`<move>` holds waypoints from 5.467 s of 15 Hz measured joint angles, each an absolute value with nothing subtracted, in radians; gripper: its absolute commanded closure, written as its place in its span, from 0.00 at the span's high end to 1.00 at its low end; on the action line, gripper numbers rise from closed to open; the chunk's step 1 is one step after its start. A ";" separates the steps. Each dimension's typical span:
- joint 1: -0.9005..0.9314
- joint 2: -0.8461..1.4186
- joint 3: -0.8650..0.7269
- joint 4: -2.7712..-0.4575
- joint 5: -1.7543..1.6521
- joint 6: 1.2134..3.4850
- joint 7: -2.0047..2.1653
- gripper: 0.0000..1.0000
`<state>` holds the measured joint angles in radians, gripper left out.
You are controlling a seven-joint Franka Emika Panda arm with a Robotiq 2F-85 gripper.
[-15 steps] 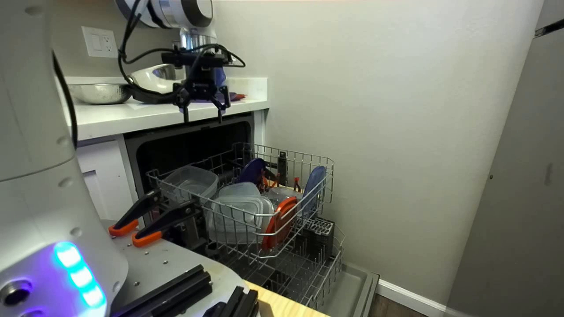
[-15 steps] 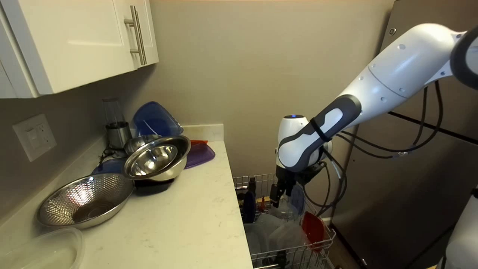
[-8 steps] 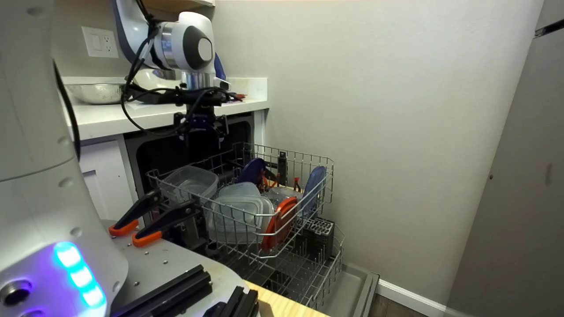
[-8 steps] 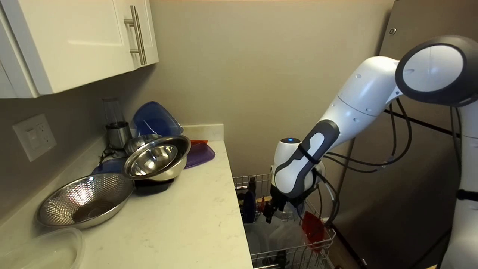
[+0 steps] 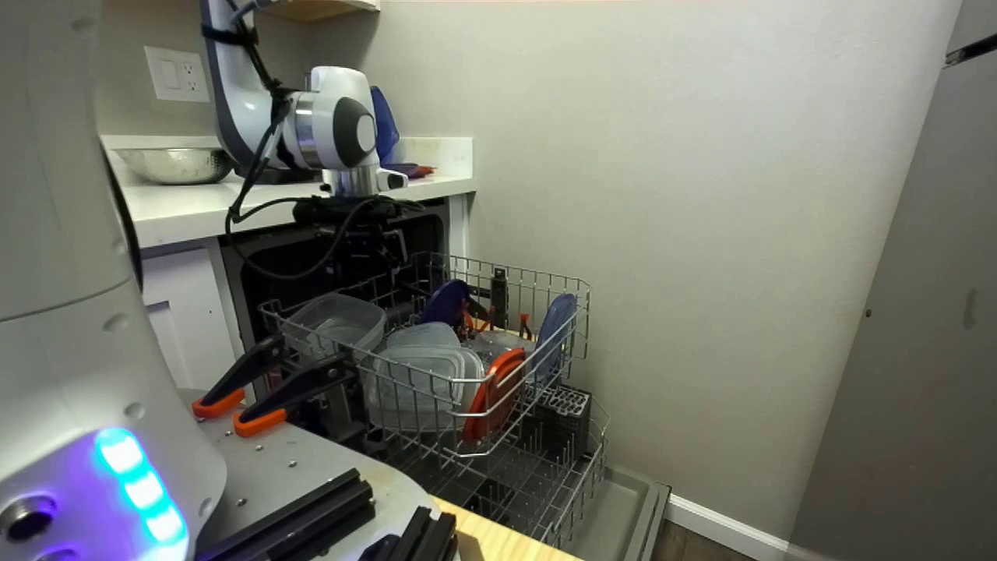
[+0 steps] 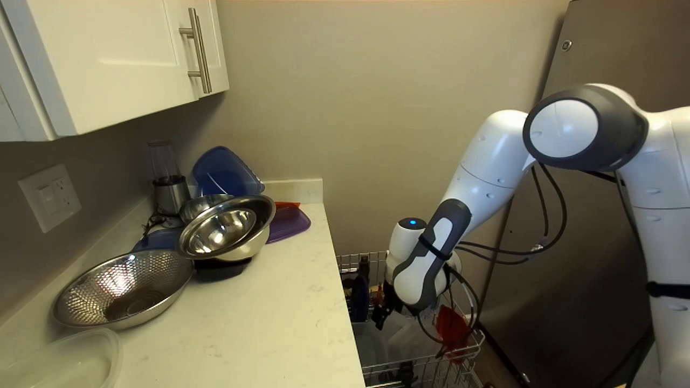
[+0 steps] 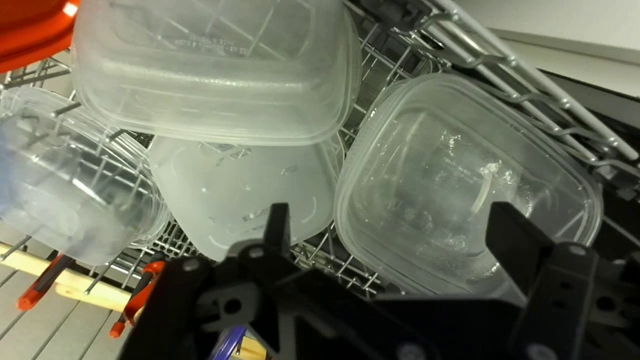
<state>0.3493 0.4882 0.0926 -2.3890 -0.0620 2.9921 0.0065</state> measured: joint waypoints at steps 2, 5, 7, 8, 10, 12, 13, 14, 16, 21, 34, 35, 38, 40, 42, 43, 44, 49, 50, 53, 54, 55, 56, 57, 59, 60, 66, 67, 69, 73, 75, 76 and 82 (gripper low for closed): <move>0.364 0.540 0.077 -2.348 -0.062 2.999 0.016 1.00; 0.365 0.612 0.075 -2.281 -0.062 3.015 0.019 1.00; 0.365 0.654 0.075 -2.237 -0.062 3.026 0.019 1.00; 0.364 0.676 0.074 -2.215 -0.062 3.031 0.019 1.00; 0.362 0.718 0.073 -2.173 -0.062 3.041 0.019 1.00; 0.358 0.760 0.074 -2.134 -0.062 3.058 0.019 0.88; 0.356 0.782 0.074 -2.115 -0.062 3.069 0.019 0.78; 0.354 0.803 0.075 -2.097 -0.062 3.077 0.019 0.67; 0.353 0.841 0.076 -2.065 -0.062 3.086 0.019 0.54; 0.347 0.892 0.081 -2.031 -0.062 3.096 0.019 0.22; -0.285 0.922 0.507 -2.203 -0.089 3.084 -0.285 0.05; -0.338 0.922 0.528 -2.223 -0.095 3.069 -0.304 0.05; -0.450 0.920 0.564 -2.269 -0.097 3.078 -0.320 0.05; -0.488 0.910 0.571 -2.306 -0.097 3.142 -0.316 0.05; -0.511 0.889 0.574 -2.357 -0.097 3.224 -0.309 0.05; -0.518 0.876 0.574 -2.384 -0.097 3.266 -0.303 0.05; -0.522 0.861 0.575 -2.412 -0.099 3.303 -0.291 0.05; -0.514 0.772 0.589 -2.523 -0.132 3.468 -0.140 0.04; -0.514 0.746 0.600 -2.521 -0.132 3.467 -0.086 0.04; -0.499 0.653 0.623 -2.492 -0.121 3.466 0.064 0.04; -0.477 0.618 0.617 -2.478 -0.106 3.465 0.099 0.04; -0.442 0.581 0.598 -2.464 -0.082 3.465 0.125 0.04; -0.391 0.541 0.563 -2.454 -0.050 3.464 0.141 0.04; -0.324 0.500 0.510 -2.449 -0.011 3.464 0.147 0.04; -0.165 0.427 0.379 -2.456 0.118 3.461 0.128 0.04; -0.081 0.398 0.309 -2.467 0.197 3.460 0.092 0.04; 0.410 0.377 -0.135 -2.525 0.698 3.456 -0.292 0.04; 0.488 0.393 -0.196 -2.524 0.762 3.454 -0.337 0.04; 0.642 0.437 -0.298 -2.524 0.853 3.453 -0.373 0.04; 0.896 0.544 -0.410 -2.521 0.985 3.452 -0.373 0.04; 1.027 0.604 -0.488 -2.519 1.063 3.451 -0.381 0.04; 1.095 0.635 -0.539 -2.518 1.107 3.449 -0.394 0.04; 1.405 0.800 -0.814 -2.518 1.286 3.348 -0.455 0.04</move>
